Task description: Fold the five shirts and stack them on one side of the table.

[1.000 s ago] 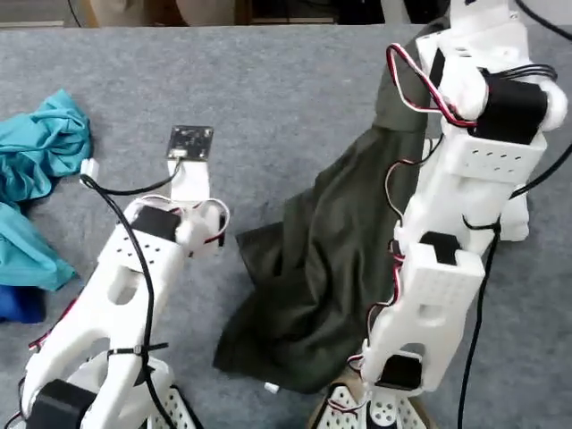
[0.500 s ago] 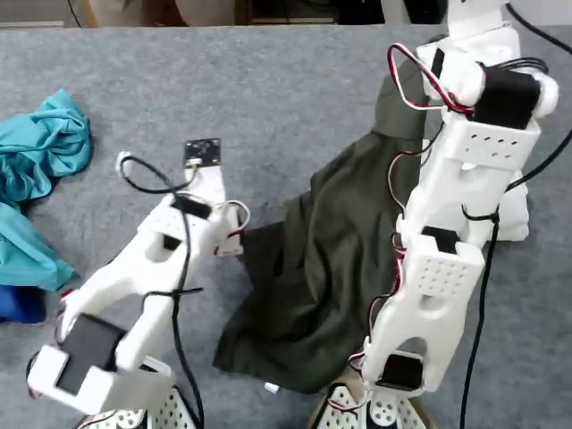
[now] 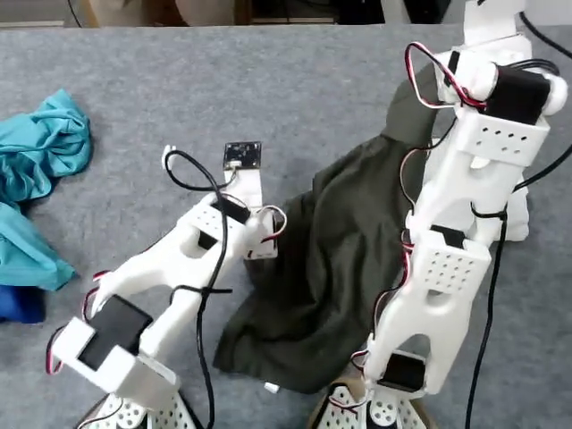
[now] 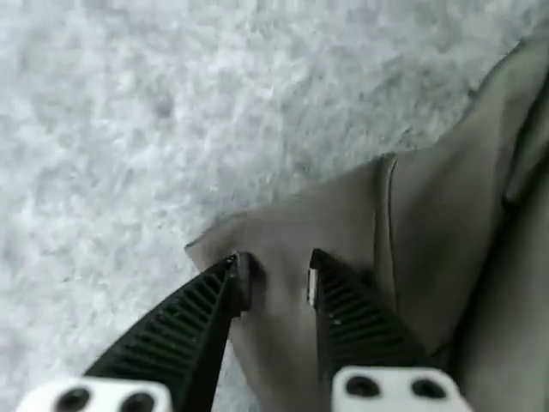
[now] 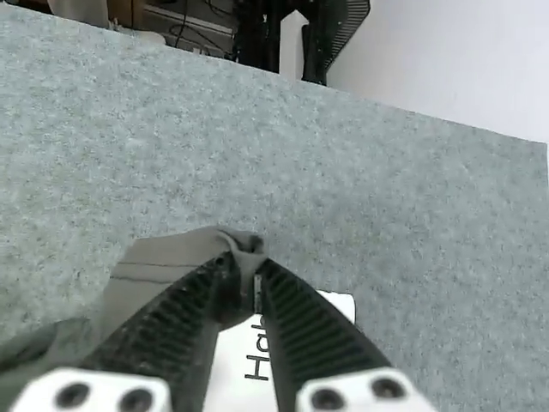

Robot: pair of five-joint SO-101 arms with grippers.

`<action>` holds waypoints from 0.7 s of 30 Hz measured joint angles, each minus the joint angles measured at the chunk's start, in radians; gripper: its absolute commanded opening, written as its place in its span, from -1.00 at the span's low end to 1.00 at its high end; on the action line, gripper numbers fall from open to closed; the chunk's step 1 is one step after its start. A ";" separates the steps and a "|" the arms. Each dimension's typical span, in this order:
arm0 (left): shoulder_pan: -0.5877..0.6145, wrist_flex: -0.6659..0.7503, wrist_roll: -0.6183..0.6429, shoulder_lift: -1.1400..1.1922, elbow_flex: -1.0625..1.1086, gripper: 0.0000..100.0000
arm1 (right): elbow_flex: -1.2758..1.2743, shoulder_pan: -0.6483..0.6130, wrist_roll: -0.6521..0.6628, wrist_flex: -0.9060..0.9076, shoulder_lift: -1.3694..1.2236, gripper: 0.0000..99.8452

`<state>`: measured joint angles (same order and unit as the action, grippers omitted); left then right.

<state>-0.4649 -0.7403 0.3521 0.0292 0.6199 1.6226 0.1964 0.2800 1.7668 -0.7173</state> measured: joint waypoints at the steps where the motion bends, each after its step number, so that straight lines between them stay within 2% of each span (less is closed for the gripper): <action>1: 0.000 0.002 0.000 0.014 -0.011 -0.97 | 0.000 0.002 0.000 0.000 0.000 -1.00; 11: 0.034 -0.103 0.000 0.068 -0.098 -0.96 | 0.000 0.002 0.000 0.002 0.000 -1.00; 16: 0.133 -0.187 -0.052 0.008 -0.098 -0.96 | 0.000 0.002 0.000 0.002 0.000 -1.00; 21: 0.298 -0.253 -0.124 -0.126 -0.098 -0.96 | 0.000 0.002 0.000 0.002 0.000 -1.00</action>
<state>-0.1672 -0.9935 0.2279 -0.0967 0.5217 1.6226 0.1979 0.2800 1.7683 -0.7173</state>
